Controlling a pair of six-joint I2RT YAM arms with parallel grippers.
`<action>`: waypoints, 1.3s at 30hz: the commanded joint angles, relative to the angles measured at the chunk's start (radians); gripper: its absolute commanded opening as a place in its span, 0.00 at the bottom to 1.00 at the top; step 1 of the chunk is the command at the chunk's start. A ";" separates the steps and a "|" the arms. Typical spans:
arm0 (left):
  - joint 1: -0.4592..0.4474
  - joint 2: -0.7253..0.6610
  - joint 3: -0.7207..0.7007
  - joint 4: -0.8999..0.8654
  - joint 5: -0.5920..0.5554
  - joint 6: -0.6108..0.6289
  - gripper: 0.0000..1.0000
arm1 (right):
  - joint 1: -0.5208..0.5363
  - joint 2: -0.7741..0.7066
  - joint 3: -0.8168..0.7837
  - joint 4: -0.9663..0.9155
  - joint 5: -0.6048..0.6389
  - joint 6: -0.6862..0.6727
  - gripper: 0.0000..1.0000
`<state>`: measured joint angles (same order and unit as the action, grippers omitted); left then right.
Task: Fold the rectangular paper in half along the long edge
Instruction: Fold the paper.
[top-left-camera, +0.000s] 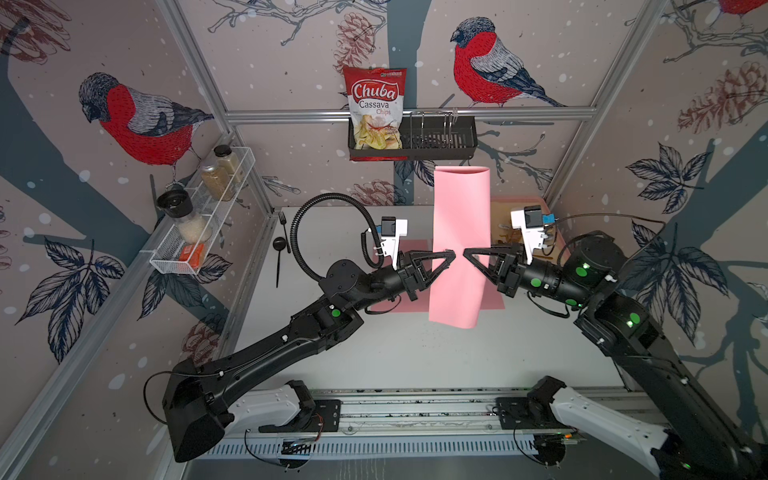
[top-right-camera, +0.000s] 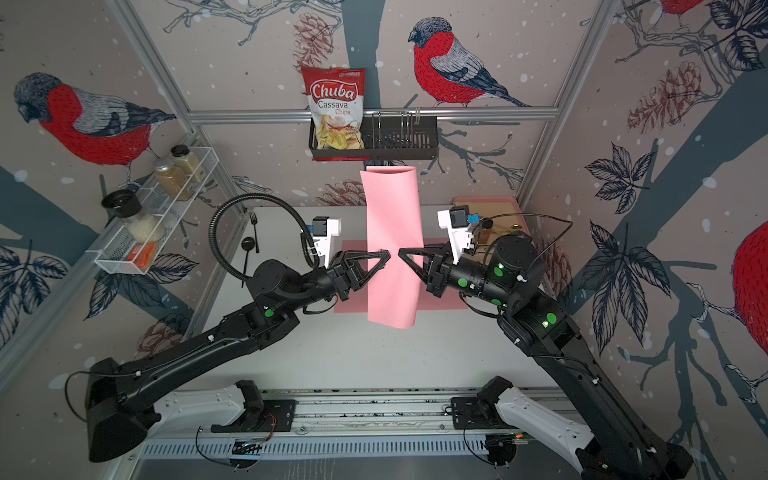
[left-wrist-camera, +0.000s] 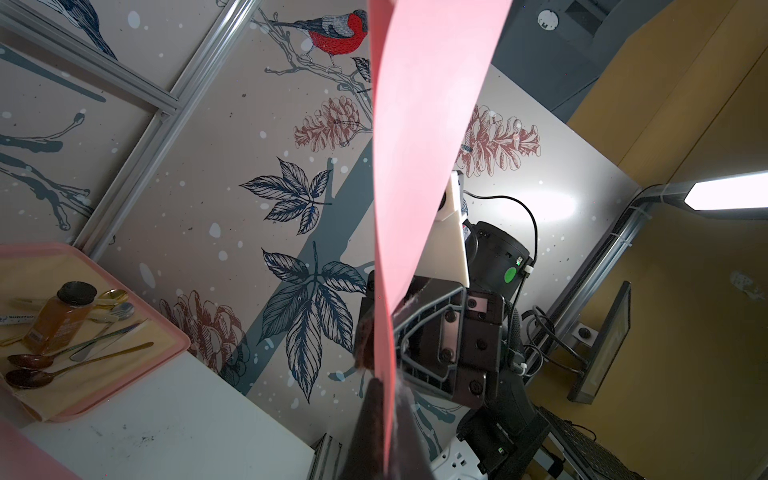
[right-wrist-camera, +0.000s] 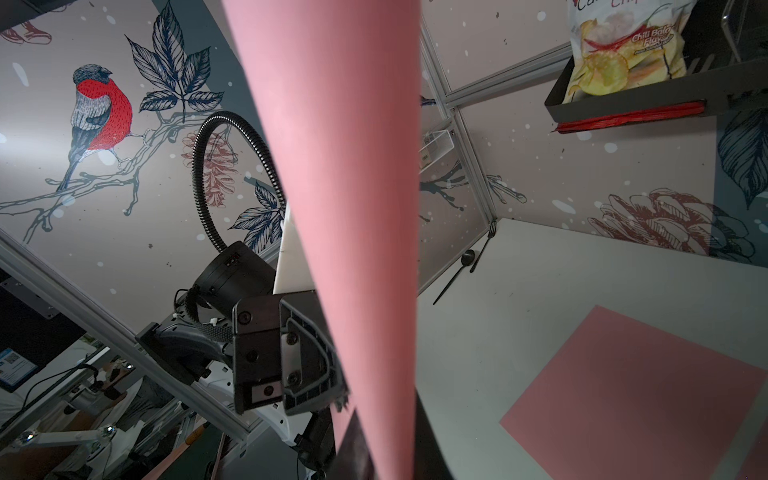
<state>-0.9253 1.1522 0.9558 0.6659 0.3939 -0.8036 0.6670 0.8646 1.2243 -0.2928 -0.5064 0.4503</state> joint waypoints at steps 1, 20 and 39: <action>-0.004 -0.006 0.005 0.021 0.003 0.021 0.00 | -0.002 -0.011 0.008 -0.004 0.014 -0.012 0.00; -0.007 -0.015 0.003 0.017 0.000 0.030 0.00 | -0.139 -0.056 0.006 0.038 -0.196 0.052 0.04; -0.008 -0.007 0.001 0.028 0.003 0.020 0.00 | -0.186 -0.039 -0.033 0.116 -0.267 0.105 0.30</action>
<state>-0.9333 1.1450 0.9546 0.6472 0.3897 -0.7856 0.4797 0.8227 1.1999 -0.2417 -0.7609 0.5297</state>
